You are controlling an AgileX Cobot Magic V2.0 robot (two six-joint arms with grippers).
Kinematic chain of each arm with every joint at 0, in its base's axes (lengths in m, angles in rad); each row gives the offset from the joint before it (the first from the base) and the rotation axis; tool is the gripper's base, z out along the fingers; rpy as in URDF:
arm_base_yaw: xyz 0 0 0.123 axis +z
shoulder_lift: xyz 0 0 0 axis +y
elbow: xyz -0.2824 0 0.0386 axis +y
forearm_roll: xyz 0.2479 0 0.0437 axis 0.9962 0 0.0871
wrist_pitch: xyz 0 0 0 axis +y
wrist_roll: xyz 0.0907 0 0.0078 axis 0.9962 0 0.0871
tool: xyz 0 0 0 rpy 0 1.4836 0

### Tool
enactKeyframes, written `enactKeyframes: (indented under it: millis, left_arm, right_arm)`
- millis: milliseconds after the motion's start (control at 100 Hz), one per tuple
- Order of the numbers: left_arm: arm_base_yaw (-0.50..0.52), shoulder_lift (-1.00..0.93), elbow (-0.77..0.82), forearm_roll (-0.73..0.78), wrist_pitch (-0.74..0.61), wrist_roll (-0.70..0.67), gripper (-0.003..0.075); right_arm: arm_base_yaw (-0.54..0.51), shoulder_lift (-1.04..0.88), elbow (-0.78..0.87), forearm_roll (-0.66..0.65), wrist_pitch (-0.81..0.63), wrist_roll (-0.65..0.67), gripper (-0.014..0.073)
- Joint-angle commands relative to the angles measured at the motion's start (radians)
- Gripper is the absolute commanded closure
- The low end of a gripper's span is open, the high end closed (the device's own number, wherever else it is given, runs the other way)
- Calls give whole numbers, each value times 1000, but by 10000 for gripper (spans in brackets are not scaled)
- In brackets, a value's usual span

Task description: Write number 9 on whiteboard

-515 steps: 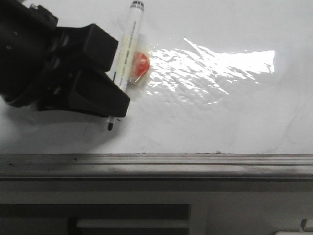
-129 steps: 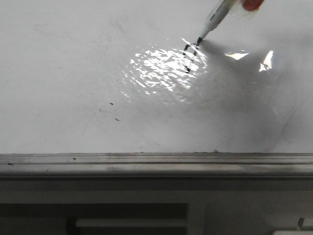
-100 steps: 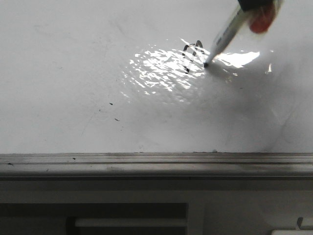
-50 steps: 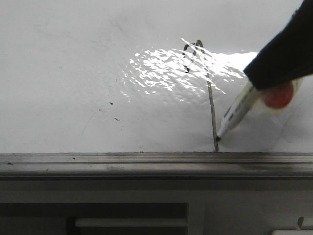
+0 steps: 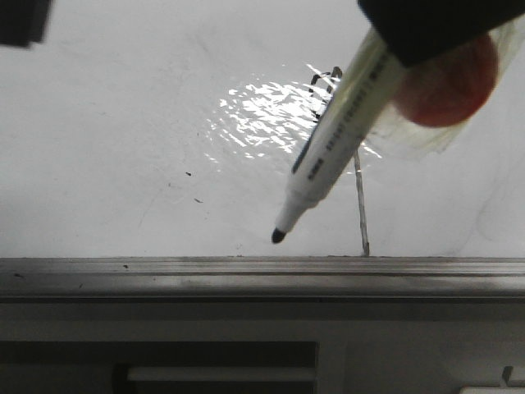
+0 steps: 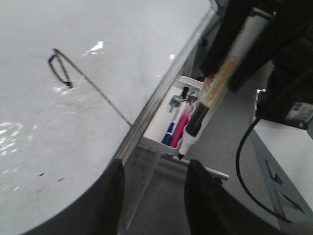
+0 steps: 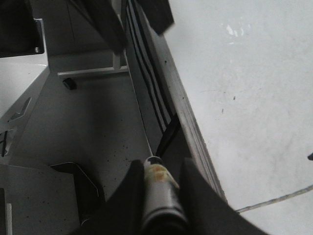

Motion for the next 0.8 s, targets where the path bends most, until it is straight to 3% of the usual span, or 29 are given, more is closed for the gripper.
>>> enactKeyframes:
  millis: [0,130,330,680,790]
  left_arm:
    - [-20,67,-30,-204,28,251,456]
    - [-87,157,-30,-266,32,398,456]
    - [-168,237,-30,-276,-57,400,456]
    - [-176,258,-30,-384,-118,400,463]
    - [-176,258,-30,-376,-112,400,541]
  right_arm:
    - [21,3,-37,-4,-83,-9,635]
    - [37,8,-37,-4,-123,-9,635]
    - [64,8,-37,0,-128,-9,636]
    - [75,34,-37,11,-113,-9,636]
    - [103,38,-37,11,-138,-9,636]
